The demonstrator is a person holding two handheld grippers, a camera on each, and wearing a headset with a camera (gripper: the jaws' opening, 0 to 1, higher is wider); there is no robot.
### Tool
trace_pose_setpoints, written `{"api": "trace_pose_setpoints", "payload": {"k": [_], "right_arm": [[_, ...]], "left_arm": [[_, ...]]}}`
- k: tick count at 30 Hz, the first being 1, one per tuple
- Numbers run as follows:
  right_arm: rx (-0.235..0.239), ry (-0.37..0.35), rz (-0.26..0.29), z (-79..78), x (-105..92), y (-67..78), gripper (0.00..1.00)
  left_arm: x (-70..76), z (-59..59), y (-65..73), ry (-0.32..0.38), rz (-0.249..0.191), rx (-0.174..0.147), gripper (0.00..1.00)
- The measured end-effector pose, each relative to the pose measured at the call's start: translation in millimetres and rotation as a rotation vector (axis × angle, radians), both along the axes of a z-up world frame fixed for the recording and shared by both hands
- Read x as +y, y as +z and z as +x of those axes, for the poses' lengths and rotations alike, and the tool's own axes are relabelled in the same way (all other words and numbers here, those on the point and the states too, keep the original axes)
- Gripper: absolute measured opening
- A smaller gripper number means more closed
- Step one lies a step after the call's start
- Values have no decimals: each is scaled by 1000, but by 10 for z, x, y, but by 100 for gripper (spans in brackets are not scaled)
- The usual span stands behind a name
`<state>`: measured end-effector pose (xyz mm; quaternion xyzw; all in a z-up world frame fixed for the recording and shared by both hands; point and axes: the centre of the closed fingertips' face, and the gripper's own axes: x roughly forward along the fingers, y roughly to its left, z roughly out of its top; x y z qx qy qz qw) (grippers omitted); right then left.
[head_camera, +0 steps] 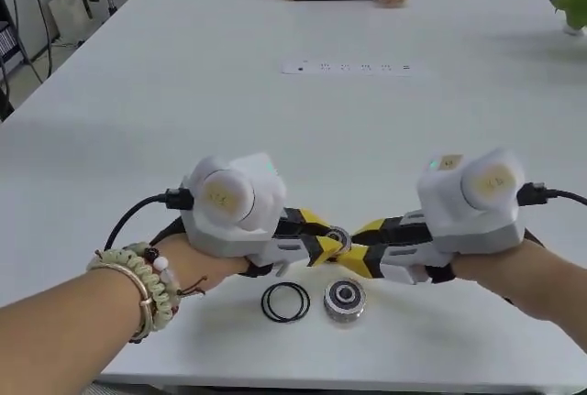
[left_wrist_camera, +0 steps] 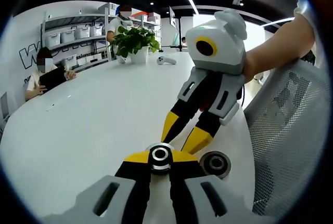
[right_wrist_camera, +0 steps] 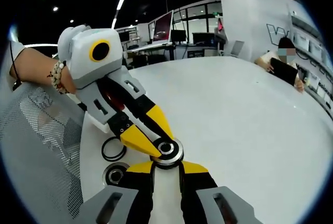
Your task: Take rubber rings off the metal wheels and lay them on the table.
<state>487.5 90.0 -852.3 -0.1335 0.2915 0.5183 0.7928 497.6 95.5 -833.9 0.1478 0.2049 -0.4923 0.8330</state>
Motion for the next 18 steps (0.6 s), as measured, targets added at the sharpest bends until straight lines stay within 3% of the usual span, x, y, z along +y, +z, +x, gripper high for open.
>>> {"api": "trace_pose_setpoints", "payload": {"k": [3,7,12,18], "right_arm": [[0,1,-4,-4,-6,1,12],[-18,-10,-29,34,-55,-19,0],[-29,-6,-43,40,-51,-8,0],[21,-30,-22,19,-57,-3,1]], "left_arm": [[1,2,0,4,-2,2,7],[2,5,0,8,-6,5,7],[1,8,-6,9,-8,5,7],[4,8,-7,6,-10,3,7]]}}
